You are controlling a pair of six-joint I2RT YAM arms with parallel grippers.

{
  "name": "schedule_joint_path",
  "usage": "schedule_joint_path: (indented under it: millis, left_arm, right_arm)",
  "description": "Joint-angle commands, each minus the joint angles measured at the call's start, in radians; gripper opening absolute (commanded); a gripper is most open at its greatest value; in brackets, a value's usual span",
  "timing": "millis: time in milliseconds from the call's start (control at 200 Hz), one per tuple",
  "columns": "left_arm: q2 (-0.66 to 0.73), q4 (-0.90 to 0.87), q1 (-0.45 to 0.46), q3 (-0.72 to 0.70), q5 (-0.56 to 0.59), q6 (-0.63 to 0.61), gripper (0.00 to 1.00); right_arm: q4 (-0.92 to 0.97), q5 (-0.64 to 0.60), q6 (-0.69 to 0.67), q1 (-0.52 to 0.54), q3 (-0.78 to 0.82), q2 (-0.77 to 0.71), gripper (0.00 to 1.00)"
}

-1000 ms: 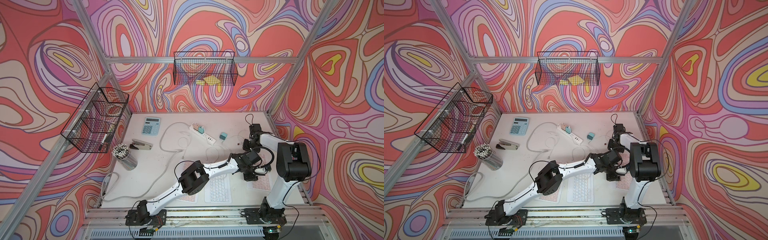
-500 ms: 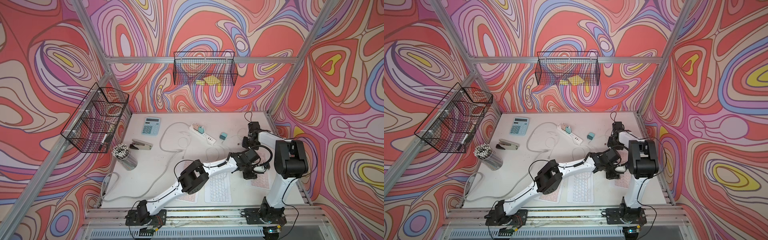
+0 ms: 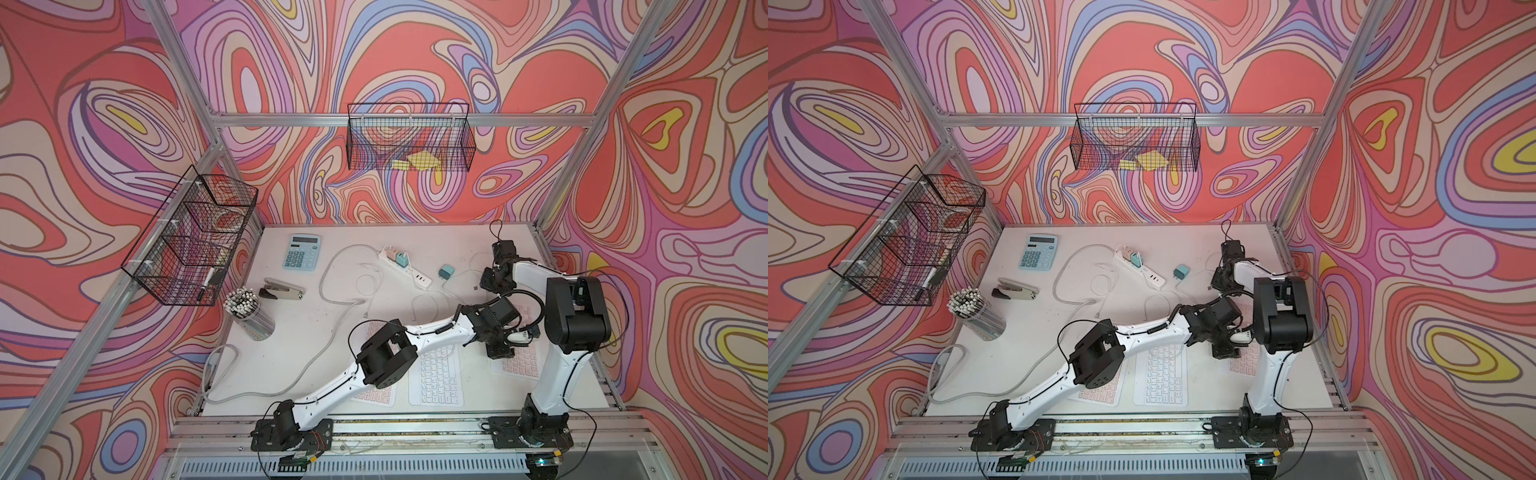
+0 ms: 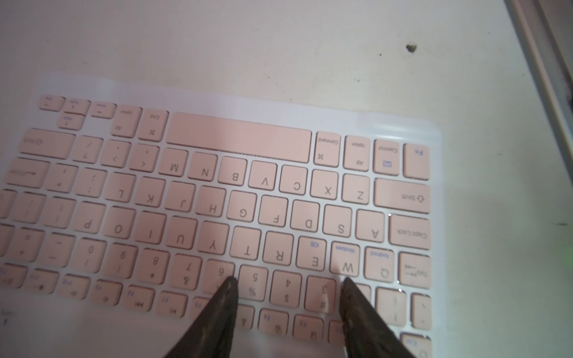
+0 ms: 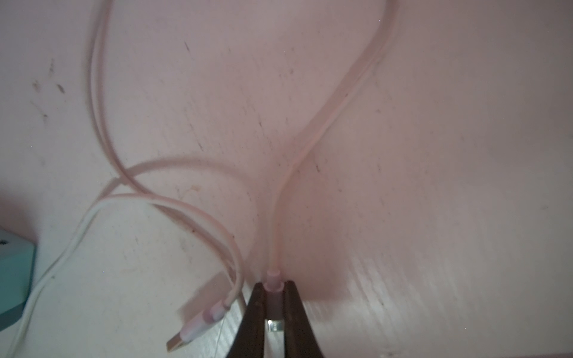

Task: Unplug the wireless keyboard
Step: Remove the power cord from the keyboard, then place the power cord at the center of the board.

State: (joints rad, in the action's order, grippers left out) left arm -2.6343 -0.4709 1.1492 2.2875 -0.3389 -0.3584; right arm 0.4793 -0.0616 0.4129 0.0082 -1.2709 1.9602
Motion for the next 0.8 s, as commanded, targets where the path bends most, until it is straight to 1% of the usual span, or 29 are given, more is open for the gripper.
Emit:
schedule_joint_path:
  millis: [0, 110, 175, 270, 371, 486, 561, 651, 796]
  left_arm:
    - [-0.024, -0.11, 0.001, -0.065, -0.03, 0.037, 0.55]
    - [0.01, -0.065, -0.014, -0.089, -0.045, 0.064, 0.55]
    - [0.021, -0.053, -0.019, -0.078, -0.051, 0.07, 0.55]
    - [0.021, -0.052, -0.023, -0.038, -0.068, 0.084, 0.55]
    - [0.022, -0.055, -0.025, 0.006, -0.09, 0.108, 0.57]
    - [0.049, -0.036, -0.029, 0.011, -0.098, 0.129, 0.58]
    - [0.07, -0.023, -0.034, 0.011, -0.101, 0.146, 0.58]
    - [0.104, -0.01, -0.04, 0.009, -0.095, 0.165, 0.58]
    - [0.164, 0.013, -0.056, -0.014, -0.08, 0.187, 0.58]
  right_arm:
    - [0.011, -0.056, -0.005, -0.03, -0.003, 0.003, 0.05]
    - [0.014, -0.054, -0.035, -0.075, -0.01, -0.018, 0.06]
    - [0.029, -0.051, -0.065, -0.09, -0.021, -0.021, 0.08]
    - [0.059, -0.018, -0.117, -0.098, -0.043, -0.012, 0.14]
    - [0.054, 0.023, -0.152, -0.1, -0.038, -0.034, 0.2]
    - [0.05, 0.051, -0.176, -0.113, -0.031, -0.081, 0.31]
    - [0.05, 0.079, -0.181, -0.129, -0.026, -0.119, 0.34]
    - [0.058, 0.085, -0.193, -0.14, -0.028, -0.157, 0.38]
    - [0.077, 0.098, -0.214, -0.16, -0.026, -0.182, 0.42]
